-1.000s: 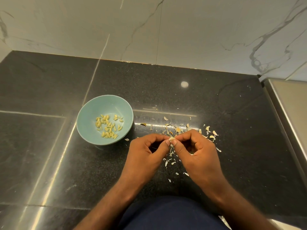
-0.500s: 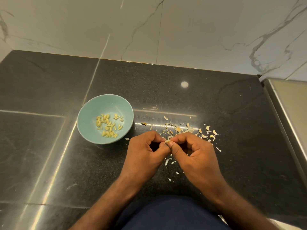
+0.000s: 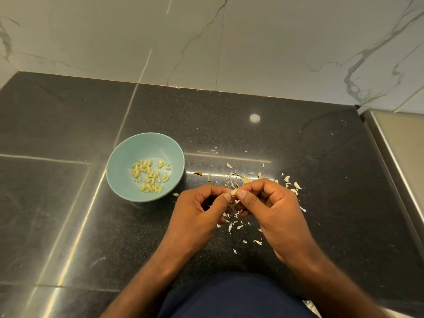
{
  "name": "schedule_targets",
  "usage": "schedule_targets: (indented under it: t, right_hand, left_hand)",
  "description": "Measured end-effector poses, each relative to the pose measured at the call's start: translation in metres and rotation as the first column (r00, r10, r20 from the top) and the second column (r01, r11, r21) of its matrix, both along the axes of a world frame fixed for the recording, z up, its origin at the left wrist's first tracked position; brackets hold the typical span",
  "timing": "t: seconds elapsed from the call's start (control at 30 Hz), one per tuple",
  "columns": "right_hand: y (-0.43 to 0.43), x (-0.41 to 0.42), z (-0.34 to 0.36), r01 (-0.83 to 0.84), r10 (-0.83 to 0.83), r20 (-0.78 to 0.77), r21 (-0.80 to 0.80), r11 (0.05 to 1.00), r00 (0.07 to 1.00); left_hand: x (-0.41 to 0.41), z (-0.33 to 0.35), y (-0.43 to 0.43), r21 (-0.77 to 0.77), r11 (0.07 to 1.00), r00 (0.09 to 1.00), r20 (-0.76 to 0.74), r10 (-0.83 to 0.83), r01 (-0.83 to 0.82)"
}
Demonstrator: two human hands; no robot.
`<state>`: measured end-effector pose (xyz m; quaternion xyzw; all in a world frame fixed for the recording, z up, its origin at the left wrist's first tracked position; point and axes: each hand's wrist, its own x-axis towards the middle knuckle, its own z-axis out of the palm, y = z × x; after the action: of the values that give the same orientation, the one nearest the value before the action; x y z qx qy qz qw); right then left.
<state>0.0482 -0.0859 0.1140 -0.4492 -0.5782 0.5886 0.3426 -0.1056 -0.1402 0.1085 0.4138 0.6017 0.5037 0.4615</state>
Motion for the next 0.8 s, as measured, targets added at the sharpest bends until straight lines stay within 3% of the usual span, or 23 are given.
schedule_targets:
  t: [0.2, 0.57, 0.7, 0.8]
  right_hand:
    - [0.0000, 0.0040, 0.0002, 0.026, -0.040, 0.116, 0.120, 0.992, 0.992]
    - [-0.0056, 0.0032, 0.0030, -0.046, 0.015, 0.229, 0.131, 0.990, 0.973]
    - [-0.0063, 0.0017, 0.0034, -0.056, 0.036, 0.193, 0.097, 0.994, 0.980]
    - [-0.0045, 0.0006, 0.0037, -0.057, 0.056, 0.079, 0.008, 0.998, 0.995]
  left_hand:
    - [0.0018, -0.0044, -0.0013, 0.060, 0.998, 0.997, -0.072, -0.006, 0.010]
    - [-0.0032, -0.0030, 0.0000, 0.106, 0.989, 0.898, -0.437, -0.049, 0.105]
    - [-0.0026, -0.0002, 0.0020, 0.096, 0.993, 0.911, -0.411, -0.019, 0.065]
    - [-0.0007, 0.0003, 0.0022, 0.082, 0.996, 0.966, -0.258, -0.002, 0.024]
